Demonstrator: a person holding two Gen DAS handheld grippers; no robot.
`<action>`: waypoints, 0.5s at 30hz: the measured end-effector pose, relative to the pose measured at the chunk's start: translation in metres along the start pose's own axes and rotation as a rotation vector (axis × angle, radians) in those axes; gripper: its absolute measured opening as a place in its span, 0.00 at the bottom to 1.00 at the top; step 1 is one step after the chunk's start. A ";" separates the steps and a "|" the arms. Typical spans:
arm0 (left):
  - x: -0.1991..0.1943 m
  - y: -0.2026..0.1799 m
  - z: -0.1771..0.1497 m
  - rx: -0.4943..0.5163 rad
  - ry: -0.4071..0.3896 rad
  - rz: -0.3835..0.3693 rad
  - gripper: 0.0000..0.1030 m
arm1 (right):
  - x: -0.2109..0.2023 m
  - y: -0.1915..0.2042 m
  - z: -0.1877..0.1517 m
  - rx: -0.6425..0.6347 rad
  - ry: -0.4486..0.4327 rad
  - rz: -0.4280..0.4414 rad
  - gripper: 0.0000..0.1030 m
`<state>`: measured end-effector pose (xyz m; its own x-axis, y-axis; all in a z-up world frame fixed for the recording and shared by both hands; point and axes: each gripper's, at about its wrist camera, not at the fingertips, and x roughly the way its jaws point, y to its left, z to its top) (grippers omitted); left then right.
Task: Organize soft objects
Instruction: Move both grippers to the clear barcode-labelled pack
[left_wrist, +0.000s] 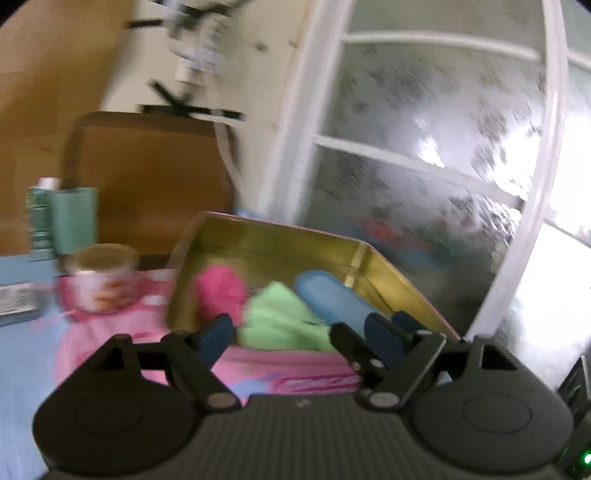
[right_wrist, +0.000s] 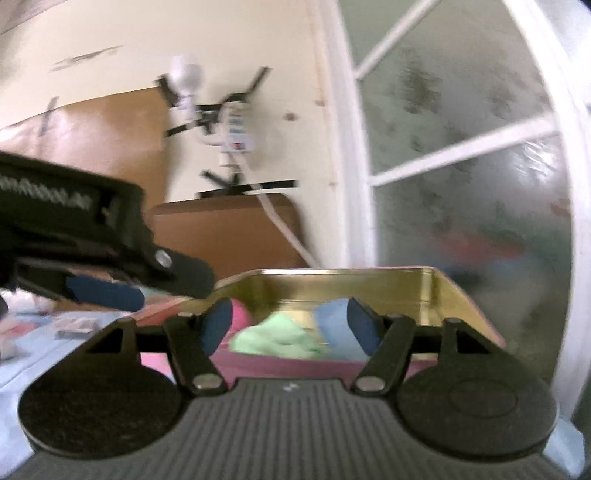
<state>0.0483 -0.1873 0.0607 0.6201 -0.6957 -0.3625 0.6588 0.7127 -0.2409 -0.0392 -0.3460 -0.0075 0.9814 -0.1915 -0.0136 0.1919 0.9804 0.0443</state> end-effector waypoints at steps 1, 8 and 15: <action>-0.010 0.013 -0.002 -0.018 -0.012 0.025 0.79 | 0.000 0.008 0.000 -0.008 0.009 0.033 0.63; -0.055 0.109 -0.037 -0.089 0.031 0.339 0.79 | 0.017 0.065 0.008 -0.055 0.140 0.308 0.58; -0.078 0.169 -0.056 -0.259 0.035 0.427 0.76 | 0.081 0.127 0.018 -0.004 0.340 0.512 0.59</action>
<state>0.0877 -0.0075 -0.0028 0.7936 -0.3365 -0.5069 0.2187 0.9352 -0.2784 0.0645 -0.2376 0.0149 0.8923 0.3285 -0.3098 -0.3038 0.9443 0.1262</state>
